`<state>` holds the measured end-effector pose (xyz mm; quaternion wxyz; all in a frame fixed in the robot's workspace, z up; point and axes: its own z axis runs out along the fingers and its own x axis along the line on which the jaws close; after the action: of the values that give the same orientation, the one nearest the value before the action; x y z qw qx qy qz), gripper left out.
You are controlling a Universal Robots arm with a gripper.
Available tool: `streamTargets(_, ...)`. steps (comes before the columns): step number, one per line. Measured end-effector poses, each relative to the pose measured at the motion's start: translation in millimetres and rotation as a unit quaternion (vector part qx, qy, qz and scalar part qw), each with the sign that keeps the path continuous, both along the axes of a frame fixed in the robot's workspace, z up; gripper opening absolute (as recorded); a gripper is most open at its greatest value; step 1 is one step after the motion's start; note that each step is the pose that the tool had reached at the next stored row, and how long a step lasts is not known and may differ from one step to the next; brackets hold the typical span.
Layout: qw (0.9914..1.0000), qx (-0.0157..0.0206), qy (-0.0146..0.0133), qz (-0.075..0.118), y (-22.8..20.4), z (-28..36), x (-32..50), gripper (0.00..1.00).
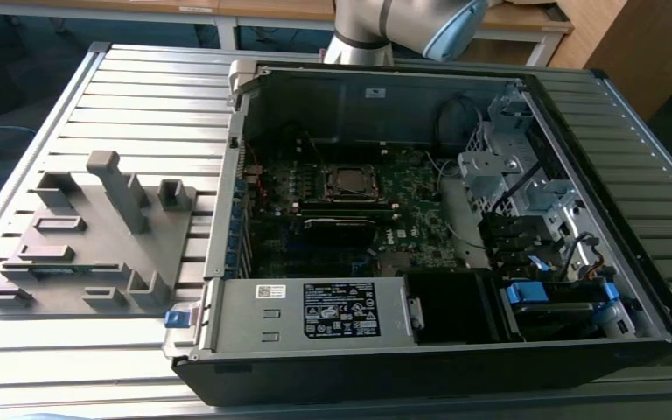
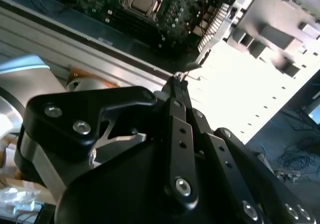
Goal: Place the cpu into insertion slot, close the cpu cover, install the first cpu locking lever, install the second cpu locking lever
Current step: 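Install the first cpu locking lever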
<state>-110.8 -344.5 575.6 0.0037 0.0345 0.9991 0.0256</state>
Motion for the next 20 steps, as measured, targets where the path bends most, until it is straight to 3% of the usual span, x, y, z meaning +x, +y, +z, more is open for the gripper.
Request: streamTargets(20, 0.99997, -0.0070, -0.0007, 0.000, 0.0, -0.1, 0.0, 0.10)
